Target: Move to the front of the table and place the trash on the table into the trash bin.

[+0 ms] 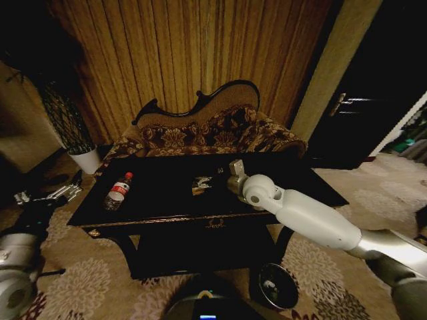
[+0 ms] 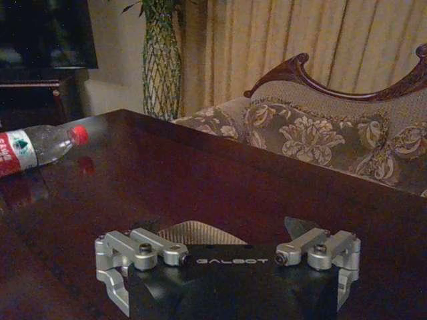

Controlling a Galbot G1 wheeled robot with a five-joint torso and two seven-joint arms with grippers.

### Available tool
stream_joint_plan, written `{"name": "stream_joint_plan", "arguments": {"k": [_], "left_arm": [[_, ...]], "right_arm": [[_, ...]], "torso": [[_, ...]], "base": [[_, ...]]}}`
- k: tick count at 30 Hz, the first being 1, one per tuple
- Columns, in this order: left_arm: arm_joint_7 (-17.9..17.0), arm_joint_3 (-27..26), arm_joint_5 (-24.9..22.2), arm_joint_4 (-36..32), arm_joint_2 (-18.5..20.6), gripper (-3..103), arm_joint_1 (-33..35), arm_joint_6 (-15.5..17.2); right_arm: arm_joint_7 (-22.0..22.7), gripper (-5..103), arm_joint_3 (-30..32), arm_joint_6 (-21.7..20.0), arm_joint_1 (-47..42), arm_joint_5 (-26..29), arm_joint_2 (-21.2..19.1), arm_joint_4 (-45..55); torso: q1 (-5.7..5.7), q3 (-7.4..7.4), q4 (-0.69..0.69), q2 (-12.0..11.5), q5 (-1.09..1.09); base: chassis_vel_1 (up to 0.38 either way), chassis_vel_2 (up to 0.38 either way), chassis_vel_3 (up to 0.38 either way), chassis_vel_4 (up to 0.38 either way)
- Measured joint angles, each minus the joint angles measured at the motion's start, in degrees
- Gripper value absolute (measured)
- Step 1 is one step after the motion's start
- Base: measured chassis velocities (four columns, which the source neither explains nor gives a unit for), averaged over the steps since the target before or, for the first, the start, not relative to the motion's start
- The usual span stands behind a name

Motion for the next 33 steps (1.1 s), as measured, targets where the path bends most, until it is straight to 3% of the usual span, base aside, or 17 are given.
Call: {"name": "stream_joint_plan", "arguments": {"k": [18, 29, 30, 33], "left_arm": [[0.0, -0.2, -0.1, -0.1, -0.1, 100, 0.1, -0.5], [0.0, 0.2, 0.0, -0.1, -0.1, 100, 0.1, -1.3], [0.0, 0.2, 0.0, -0.1, -0.1, 100, 0.1, -1.3], [0.0, 0.2, 0.0, -0.1, -0.1, 100, 0.0, -1.3]], "right_arm": [[-2.6, 100, -0.7, 1.6, -1.4, -5.2, -0.9, -0.9], [-2.8, 102, 0.2, 1.9, -2.6, -5.3, -2.1, -0.3], [-2.8, 93, 0.3, 1.9, -2.6, -5.3, -2.2, -0.2], [-2.8, 93, 0.4, 1.9, -2.7, -5.3, -2.3, -0.1]], "torso": [[0.0, 0.0, 0.0, 0.0, 0.0], [0.0, 0.0, 0.0, 0.0, 0.0], [0.0, 0.0, 0.0, 0.0, 0.0], [-0.01, 0.0, 0.0, 0.0, 0.0]], "base": [[0.0, 0.0, 0.0, 0.0], [0.0, 0.0, 0.0, 0.0], [0.0, 0.0, 0.0, 0.0], [0.0, 0.0, 0.0, 0.0]]}}
